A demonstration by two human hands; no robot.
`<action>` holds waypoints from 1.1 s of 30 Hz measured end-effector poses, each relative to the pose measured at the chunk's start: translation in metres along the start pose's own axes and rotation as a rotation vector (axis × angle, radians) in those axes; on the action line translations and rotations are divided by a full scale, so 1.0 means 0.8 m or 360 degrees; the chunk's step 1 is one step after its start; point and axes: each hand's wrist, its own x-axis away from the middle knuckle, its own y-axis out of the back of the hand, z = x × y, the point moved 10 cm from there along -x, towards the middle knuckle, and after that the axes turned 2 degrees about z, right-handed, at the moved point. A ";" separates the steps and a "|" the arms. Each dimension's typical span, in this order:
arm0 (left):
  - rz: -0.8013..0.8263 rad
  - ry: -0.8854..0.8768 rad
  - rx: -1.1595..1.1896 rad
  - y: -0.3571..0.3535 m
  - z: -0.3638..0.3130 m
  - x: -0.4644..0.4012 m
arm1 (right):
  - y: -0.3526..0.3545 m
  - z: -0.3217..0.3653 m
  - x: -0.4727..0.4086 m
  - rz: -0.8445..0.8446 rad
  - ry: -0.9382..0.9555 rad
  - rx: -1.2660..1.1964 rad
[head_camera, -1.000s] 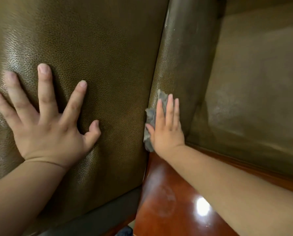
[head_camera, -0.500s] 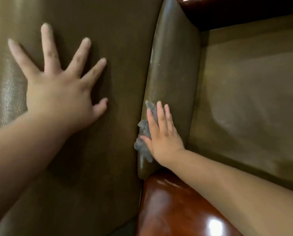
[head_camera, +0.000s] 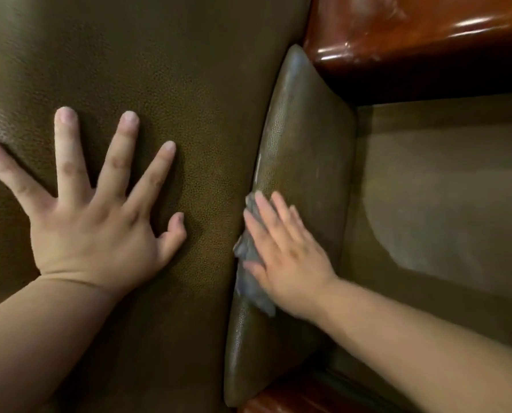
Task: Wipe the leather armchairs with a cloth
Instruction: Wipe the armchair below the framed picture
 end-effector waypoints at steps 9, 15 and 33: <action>-0.0032 0.0079 0.0002 0.003 -0.001 -0.002 | 0.071 -0.060 -0.105 -0.0252 -0.0438 -0.0032; -0.0042 0.0028 0.0026 -0.002 -0.005 -0.003 | 0.035 -0.019 -0.039 0.0049 0.0015 0.0114; -0.0171 0.0212 -0.0087 0.003 -0.018 -0.007 | 0.078 -0.154 -0.146 -0.0300 -0.0502 -0.0291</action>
